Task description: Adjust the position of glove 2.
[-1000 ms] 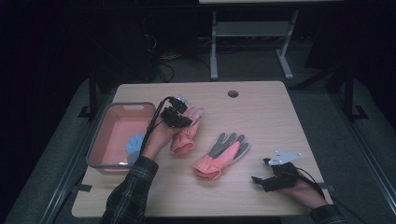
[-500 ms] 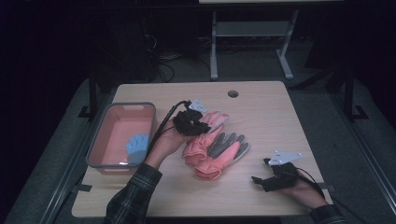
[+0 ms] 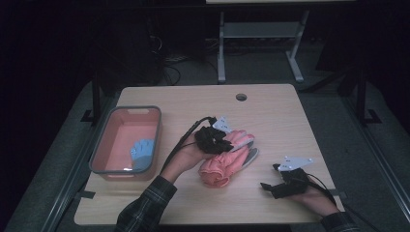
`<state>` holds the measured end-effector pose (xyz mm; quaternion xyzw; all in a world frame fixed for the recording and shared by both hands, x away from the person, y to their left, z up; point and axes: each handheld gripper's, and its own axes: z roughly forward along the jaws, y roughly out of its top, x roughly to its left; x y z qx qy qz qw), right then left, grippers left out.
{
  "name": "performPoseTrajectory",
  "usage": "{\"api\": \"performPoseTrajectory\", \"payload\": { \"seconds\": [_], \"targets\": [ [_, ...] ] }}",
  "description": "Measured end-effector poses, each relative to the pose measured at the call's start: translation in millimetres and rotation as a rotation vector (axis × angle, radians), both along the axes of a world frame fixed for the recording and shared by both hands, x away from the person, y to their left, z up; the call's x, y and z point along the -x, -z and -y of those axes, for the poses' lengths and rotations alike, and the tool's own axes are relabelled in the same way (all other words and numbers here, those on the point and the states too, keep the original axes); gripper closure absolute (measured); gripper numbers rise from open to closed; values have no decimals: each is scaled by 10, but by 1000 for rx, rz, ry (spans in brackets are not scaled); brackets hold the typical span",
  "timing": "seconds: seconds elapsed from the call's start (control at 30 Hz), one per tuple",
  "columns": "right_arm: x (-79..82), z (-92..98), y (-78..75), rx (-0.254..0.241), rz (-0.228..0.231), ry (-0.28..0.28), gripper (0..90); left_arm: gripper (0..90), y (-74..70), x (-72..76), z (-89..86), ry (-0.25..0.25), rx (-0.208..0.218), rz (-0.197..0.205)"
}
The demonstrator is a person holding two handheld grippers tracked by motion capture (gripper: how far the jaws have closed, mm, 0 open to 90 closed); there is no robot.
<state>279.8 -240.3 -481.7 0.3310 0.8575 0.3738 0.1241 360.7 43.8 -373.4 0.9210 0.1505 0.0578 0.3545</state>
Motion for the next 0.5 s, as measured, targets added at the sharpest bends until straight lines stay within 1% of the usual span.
{"api": "performPoseTrajectory", "payload": {
  "seconds": [0.1, 0.2, 0.23, 0.27, 0.33, 0.47, 0.5],
  "targets": [
    [0, 0, 0, 0, 0, 0, 127, 825, 41, 14, 6, 3, 8, -9],
    [0, 0, 0, 0, 1, 0, 127, 819, 75, 32, 20, 13, 5, -11],
    [0, 0, 0, 0, 1, 0, 127, 816, 113, 52, 42, 25, 0, -17],
    [0, 0, 0, 0, 1, 0, 127, 812, 113, 52, 42, 25, 0, -17],
    [0, 0, 0, 1, 1, 0, 127, 810, 147, 77, 72, 28, 16, -24],
    [0, 0, 0, 0, 1, 0, 127, 808, 193, 103, 127, 58, 5, -33],
    [0, 0, 1, 1, 1, 0, 127, 807, 193, 103, 127, 58, 5, -33]
  ]
}}
